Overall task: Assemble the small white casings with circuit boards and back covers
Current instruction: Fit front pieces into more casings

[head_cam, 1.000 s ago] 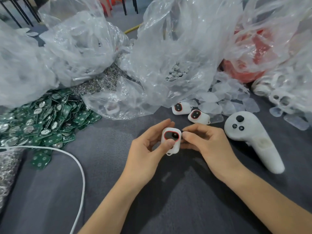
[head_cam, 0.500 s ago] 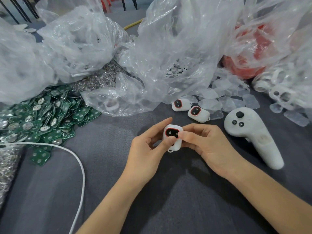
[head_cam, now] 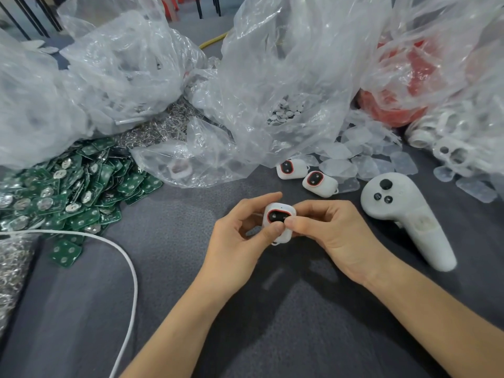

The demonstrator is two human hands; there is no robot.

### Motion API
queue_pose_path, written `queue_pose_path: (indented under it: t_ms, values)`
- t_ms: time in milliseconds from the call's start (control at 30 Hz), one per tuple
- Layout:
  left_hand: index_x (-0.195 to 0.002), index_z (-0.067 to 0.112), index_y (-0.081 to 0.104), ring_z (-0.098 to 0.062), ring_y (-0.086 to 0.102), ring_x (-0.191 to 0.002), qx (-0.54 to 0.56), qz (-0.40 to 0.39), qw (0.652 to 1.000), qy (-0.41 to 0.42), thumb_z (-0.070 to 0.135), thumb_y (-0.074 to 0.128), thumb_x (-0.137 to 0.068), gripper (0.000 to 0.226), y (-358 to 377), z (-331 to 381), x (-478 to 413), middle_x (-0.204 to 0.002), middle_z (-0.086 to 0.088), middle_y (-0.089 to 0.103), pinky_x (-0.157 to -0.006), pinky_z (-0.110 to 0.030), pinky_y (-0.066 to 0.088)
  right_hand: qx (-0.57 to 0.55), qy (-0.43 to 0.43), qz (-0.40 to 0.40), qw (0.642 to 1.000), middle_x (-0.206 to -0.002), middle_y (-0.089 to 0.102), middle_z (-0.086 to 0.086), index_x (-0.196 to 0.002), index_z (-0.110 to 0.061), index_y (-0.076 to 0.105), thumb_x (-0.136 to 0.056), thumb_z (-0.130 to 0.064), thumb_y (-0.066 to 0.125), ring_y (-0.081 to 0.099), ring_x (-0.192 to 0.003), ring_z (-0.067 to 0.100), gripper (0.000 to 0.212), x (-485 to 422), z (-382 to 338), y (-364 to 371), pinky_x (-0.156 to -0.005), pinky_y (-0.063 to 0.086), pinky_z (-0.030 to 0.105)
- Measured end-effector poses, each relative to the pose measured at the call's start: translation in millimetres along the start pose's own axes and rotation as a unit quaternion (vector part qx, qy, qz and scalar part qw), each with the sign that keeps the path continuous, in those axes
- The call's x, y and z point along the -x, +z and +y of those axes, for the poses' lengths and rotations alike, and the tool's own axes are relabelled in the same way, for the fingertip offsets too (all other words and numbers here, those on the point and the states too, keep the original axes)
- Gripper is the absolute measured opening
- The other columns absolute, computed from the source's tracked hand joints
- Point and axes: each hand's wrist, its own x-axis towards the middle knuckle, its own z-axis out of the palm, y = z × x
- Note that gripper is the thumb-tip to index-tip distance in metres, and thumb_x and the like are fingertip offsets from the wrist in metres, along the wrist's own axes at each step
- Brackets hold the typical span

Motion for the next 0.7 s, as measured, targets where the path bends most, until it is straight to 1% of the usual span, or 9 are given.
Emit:
queue_pose_path:
  t_ms: [33,100,167,267,400,533,700]
  values:
    - [-0.110,0.026,0.066,-0.011,0.069,-0.094,0.011,-0.003,1.000,-0.005,0.008,0.067,-0.084,0.032,-0.6,0.3,-0.4,-0.101,0.002,0.073,-0.086,-0.029,0.055,0.006,-0.002,0.001,1.000,-0.088,0.075,0.009,-0.086,-0.011,0.076,-0.068,-0.024,0.073,0.072,-0.086,0.022,0.023,0.6,-0.4,0.2,-0.079,0.055,0.025]
    - [-0.107,0.022,0.068,-0.012,0.070,-0.091,0.035,-0.011,0.999,-0.016,0.017,0.066,-0.082,0.026,-2.6,1.1,-0.9,-0.098,0.000,0.074,-0.081,-0.026,0.056,0.016,-0.006,0.004,1.000,-0.084,0.075,0.007,-0.086,-0.012,0.075,-0.074,-0.017,0.073,0.072,-0.080,0.017,0.013,1.8,-0.1,0.8,-0.071,0.053,0.017]
    - [-0.101,0.021,0.070,-0.014,0.070,-0.088,0.039,-0.020,0.999,-0.024,0.026,0.066,-0.077,0.025,-4.8,0.2,-1.2,-0.095,-0.002,0.074,-0.078,-0.025,0.057,0.032,-0.013,0.004,0.999,-0.083,0.075,0.005,-0.087,-0.013,0.074,-0.080,-0.012,0.071,0.071,-0.077,0.013,0.008,2.4,0.6,1.5,-0.068,0.051,0.014]
    - [-0.093,0.018,0.071,-0.017,0.070,-0.087,0.061,-0.029,0.997,-0.039,0.028,0.068,-0.075,0.022,-8.5,-2.5,-3.0,-0.093,-0.004,0.074,-0.081,-0.030,0.058,0.054,-0.023,0.005,0.998,-0.083,0.075,0.001,-0.088,-0.016,0.073,-0.082,-0.012,0.070,0.070,-0.079,0.009,0.009,2.3,1.4,2.6,-0.070,0.050,0.013]
    - [-0.092,0.017,0.074,-0.023,0.070,-0.091,0.096,-0.045,0.993,-0.055,0.030,0.072,-0.077,0.020,-13.2,-6.3,-5.0,-0.096,-0.008,0.073,-0.088,-0.035,0.056,0.065,-0.036,-0.004,0.997,-0.086,0.075,0.000,-0.089,-0.013,0.072,-0.078,-0.014,0.072,0.070,-0.082,0.009,0.011,1.9,1.3,3.3,-0.074,0.050,0.014]
    - [-0.092,0.021,0.076,-0.023,0.069,-0.093,0.118,-0.052,0.989,-0.071,0.038,0.073,-0.070,0.028,-14.8,-7.2,-5.9,-0.097,-0.008,0.074,-0.089,-0.034,0.055,0.044,-0.047,-0.004,0.998,-0.082,0.074,-0.002,-0.087,-0.011,0.070,-0.072,-0.020,0.072,0.069,-0.078,0.006,0.018,1.5,0.4,4.1,-0.071,0.049,0.011]
    - [-0.088,0.021,0.076,-0.018,0.069,-0.093,0.157,-0.076,0.980,-0.095,0.039,0.075,-0.068,0.027,-12.8,-7.2,-6.9,-0.096,-0.006,0.073,-0.085,-0.026,0.053,0.037,-0.055,-0.020,0.998,-0.083,0.073,0.000,-0.087,-0.011,0.070,-0.071,-0.022,0.071,0.069,-0.080,0.009,0.019,2.4,1.0,1.8,-0.074,0.050,0.014]
